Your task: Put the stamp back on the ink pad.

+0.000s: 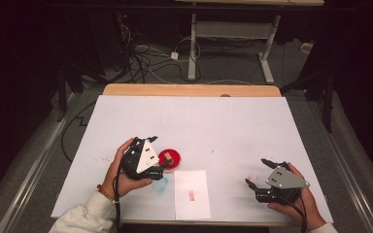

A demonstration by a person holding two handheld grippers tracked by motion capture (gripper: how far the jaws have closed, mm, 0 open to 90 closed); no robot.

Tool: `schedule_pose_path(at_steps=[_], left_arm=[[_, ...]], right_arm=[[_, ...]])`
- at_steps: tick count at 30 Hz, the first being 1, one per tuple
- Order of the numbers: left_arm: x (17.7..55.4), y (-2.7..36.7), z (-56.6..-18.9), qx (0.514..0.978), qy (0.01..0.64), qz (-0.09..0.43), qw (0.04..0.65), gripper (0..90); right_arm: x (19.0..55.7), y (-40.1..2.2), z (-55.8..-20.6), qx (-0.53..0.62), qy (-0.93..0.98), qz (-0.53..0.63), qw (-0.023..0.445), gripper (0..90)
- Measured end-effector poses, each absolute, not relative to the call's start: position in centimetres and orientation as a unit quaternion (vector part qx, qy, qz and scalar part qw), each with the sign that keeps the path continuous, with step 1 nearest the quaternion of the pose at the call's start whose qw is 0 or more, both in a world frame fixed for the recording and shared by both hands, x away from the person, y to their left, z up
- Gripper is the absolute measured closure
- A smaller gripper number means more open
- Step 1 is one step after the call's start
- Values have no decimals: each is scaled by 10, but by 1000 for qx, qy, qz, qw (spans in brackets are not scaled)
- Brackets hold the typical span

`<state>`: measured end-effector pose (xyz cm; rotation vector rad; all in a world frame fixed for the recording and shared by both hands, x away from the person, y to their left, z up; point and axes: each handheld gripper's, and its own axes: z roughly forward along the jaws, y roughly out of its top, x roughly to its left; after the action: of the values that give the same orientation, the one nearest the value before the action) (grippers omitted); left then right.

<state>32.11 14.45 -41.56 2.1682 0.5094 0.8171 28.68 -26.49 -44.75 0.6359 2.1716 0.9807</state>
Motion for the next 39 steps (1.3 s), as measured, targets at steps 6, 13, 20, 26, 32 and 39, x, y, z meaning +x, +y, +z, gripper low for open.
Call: schedule_pose_path(at_steps=[6, 13, 20, 26, 32, 39], left_arm=[[318, 151, -419, 845, 201, 326, 374, 193], [313, 159, -423, 845, 206, 330, 367, 193], [306, 169, -427, 845, 208, 329, 366, 192], [303, 181, -434, 845, 215, 329, 363, 192], [299, 190, -442, 842, 228, 332, 359, 167], [297, 201, -453, 846, 233, 333, 347, 167]], right_arm=[[286, -267, -446, 249, 826, 377, 336, 206], [283, -268, -445, 252, 823, 378, 342, 206], [281, -269, -444, 254, 821, 377, 345, 206], [280, -270, -445, 257, 821, 375, 346, 206], [280, -271, -445, 260, 820, 374, 348, 206], [281, -272, -446, 262, 821, 371, 347, 206]])
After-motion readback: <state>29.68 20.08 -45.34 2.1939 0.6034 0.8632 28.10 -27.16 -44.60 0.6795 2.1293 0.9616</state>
